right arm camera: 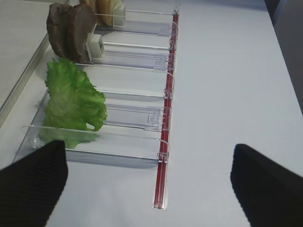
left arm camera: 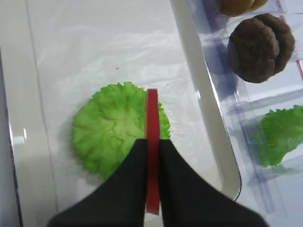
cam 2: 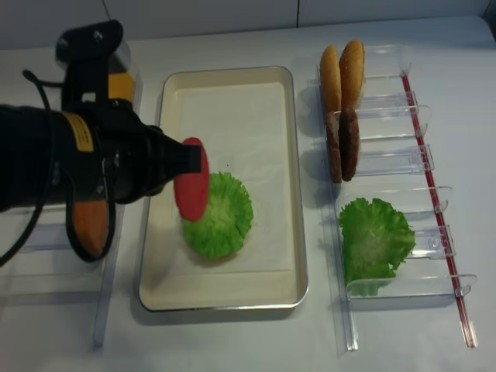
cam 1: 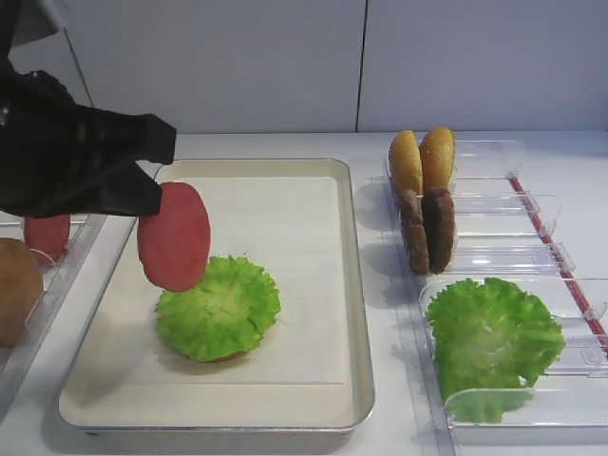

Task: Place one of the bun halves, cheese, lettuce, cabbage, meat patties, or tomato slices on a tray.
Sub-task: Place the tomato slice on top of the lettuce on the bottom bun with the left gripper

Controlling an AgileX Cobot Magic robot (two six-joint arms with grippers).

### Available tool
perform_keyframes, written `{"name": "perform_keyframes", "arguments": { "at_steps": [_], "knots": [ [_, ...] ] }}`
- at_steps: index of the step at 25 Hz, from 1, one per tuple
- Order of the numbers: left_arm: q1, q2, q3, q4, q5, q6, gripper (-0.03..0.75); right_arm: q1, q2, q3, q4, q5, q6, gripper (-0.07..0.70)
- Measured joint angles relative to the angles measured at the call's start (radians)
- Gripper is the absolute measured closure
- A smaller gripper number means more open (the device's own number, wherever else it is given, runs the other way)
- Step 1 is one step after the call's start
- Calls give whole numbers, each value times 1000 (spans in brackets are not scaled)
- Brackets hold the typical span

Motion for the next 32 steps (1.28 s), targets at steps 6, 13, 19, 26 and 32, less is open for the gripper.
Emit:
{"name": "perform_keyframes", "arguments": {
  "at_steps": [6, 13, 19, 26, 32],
  "knots": [
    [237, 39, 59, -553, 48, 506, 673, 0, 0, 0, 0, 0, 0, -61],
    [447, 187, 112, -987, 230, 957, 673, 0, 0, 0, 0, 0, 0, -61],
    [447, 319, 114, -1030, 255, 998, 673, 0, 0, 0, 0, 0, 0, -61],
    [447, 441, 114, -1032, 262, 1013, 673, 0, 0, 0, 0, 0, 2, -61],
    [447, 461, 114, -1035, 262, 1051, 673, 0, 0, 0, 0, 0, 2, -61]
  ]
}}
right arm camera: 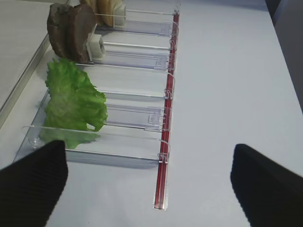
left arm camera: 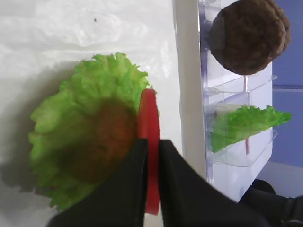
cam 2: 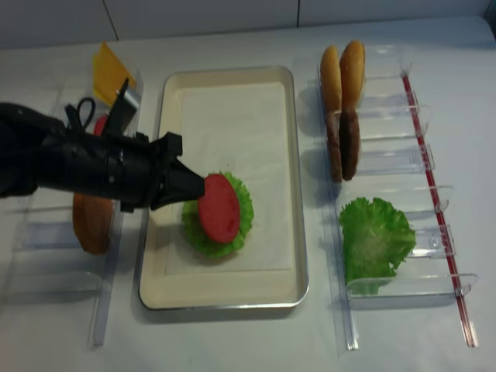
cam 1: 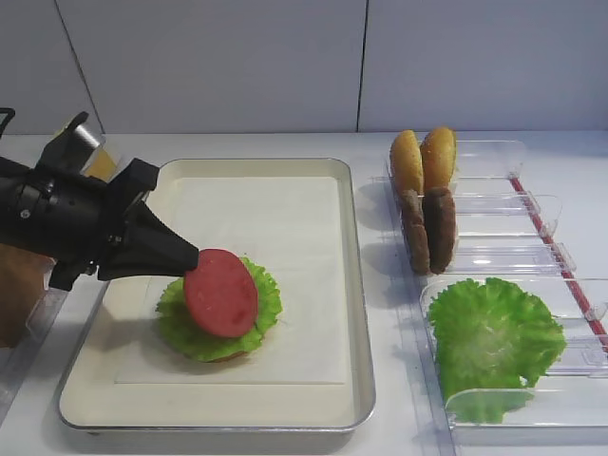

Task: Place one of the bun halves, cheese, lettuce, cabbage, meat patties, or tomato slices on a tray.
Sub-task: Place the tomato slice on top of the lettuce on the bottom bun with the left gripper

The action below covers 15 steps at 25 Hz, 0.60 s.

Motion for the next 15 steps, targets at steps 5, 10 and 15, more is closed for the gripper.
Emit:
{"name": "perform_keyframes", "arguments": {
  "at_steps": [5, 10, 15],
  "knots": [
    [0, 0, 0, -1, 0, 22, 673, 0, 0, 0, 0, 0, 0, -61],
    [0, 0, 0, -63, 10, 37, 673, 0, 0, 0, 0, 0, 0, -61],
    [0, 13, 0, -77, 2, 46, 673, 0, 0, 0, 0, 0, 0, -61]
  ]
}}
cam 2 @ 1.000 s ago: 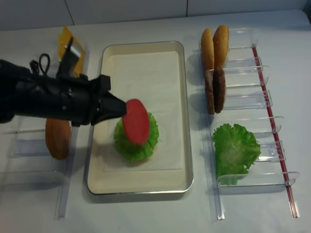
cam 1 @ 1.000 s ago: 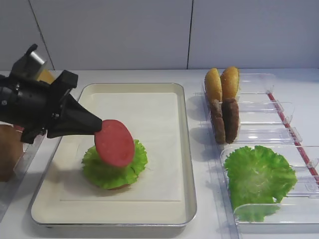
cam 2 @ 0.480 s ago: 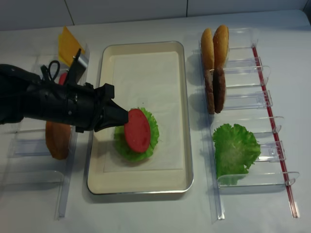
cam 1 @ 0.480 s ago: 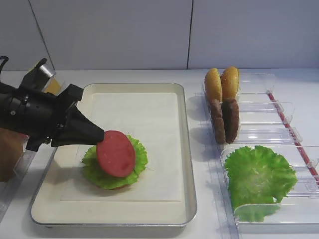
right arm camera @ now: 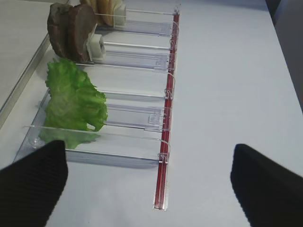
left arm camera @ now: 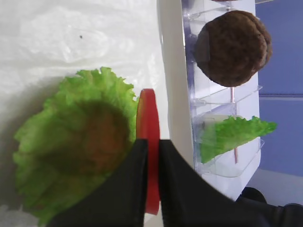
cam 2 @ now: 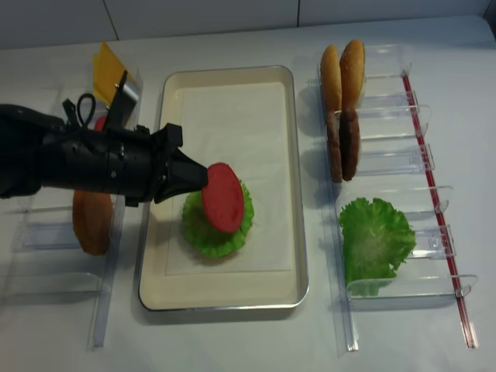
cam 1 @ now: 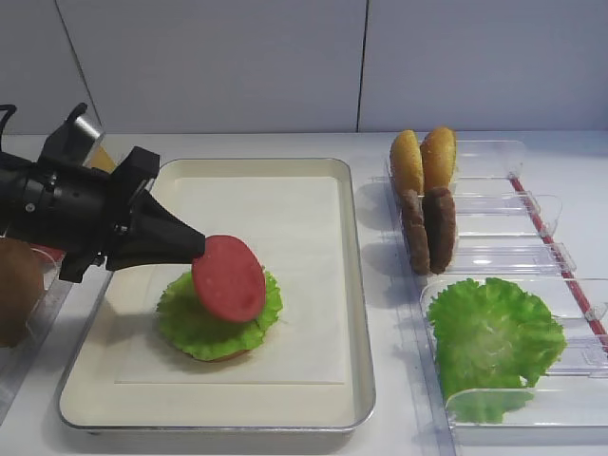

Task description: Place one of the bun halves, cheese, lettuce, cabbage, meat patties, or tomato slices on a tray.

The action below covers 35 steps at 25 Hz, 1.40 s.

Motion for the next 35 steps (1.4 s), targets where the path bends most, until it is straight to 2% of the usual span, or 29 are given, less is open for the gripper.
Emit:
{"name": "perform_keyframes", "arguments": {
  "at_steps": [8, 16, 20, 23, 25, 27, 29, 35],
  "knots": [
    [0, 33, 0, 59, -19, 3, 673, 0, 0, 0, 0, 0, 0, -61],
    [0, 33, 0, 61, -33, 3, 654, 0, 0, 0, 0, 0, 0, -61],
    [0, 33, 0, 65, -28, 25, 542, 0, 0, 0, 0, 0, 0, -61],
    [0, 33, -6, 66, -14, 42, 367, 0, 0, 0, 0, 0, 0, -61],
    [0, 33, -18, 66, -1, 53, 219, 0, 0, 0, 0, 0, 0, -61],
    [0, 33, -34, 66, 17, 62, 123, 0, 0, 0, 0, 0, 0, -61],
    [0, 33, -56, 66, 33, 64, 78, 0, 0, 0, 0, 0, 0, -61],
    [0, 34, -143, 142, 52, 47, 56, 0, 0, 0, 0, 0, 0, -61]
  ]
}}
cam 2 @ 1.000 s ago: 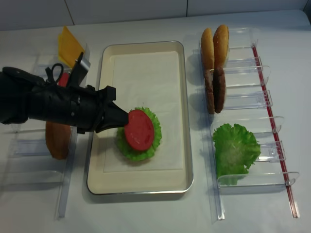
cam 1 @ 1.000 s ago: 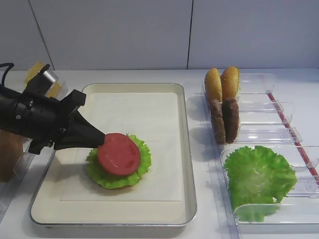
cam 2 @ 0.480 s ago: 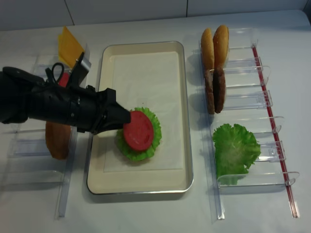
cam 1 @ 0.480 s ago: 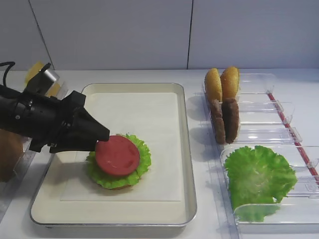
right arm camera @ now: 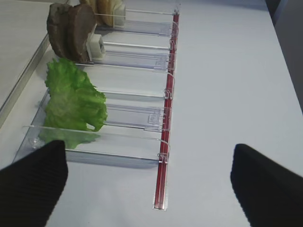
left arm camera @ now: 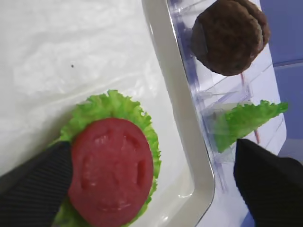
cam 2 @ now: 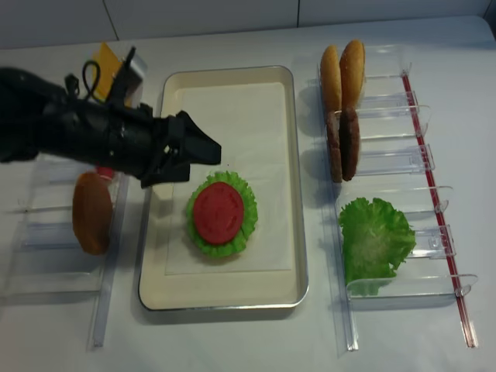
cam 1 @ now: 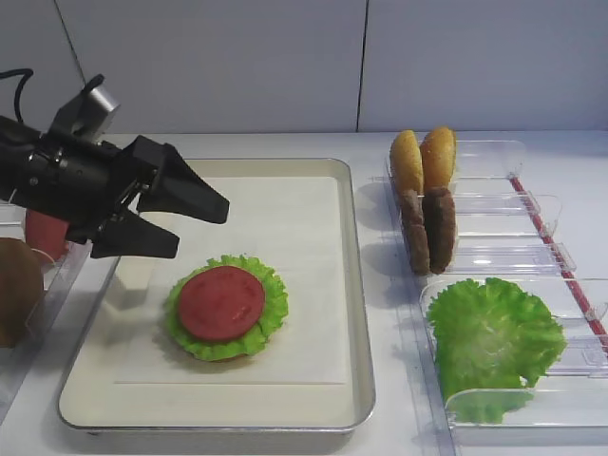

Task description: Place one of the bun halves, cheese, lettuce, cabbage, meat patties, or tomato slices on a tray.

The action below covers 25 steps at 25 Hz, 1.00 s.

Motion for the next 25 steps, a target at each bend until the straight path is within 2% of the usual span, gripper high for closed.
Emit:
{"name": "perform_keyframes", "arguments": {
  "at_steps": [5, 14, 19, 21, 25],
  "knots": [
    [0, 2, -117, 191, 13, -100, 83, 0, 0, 0, 0, 0, -4, -61],
    [0, -9, -371, 807, 35, -496, 123, 0, 0, 0, 0, 0, -4, -61],
    [0, -40, -428, 1138, 36, -681, 127, 0, 0, 0, 0, 0, -2, -61],
    [0, -58, -430, 1210, 42, -725, 130, 0, 0, 0, 0, 0, -2, -61],
    [0, -105, -430, 1202, 62, -738, 131, 0, 0, 0, 0, 0, -2, -61]
  ]
}}
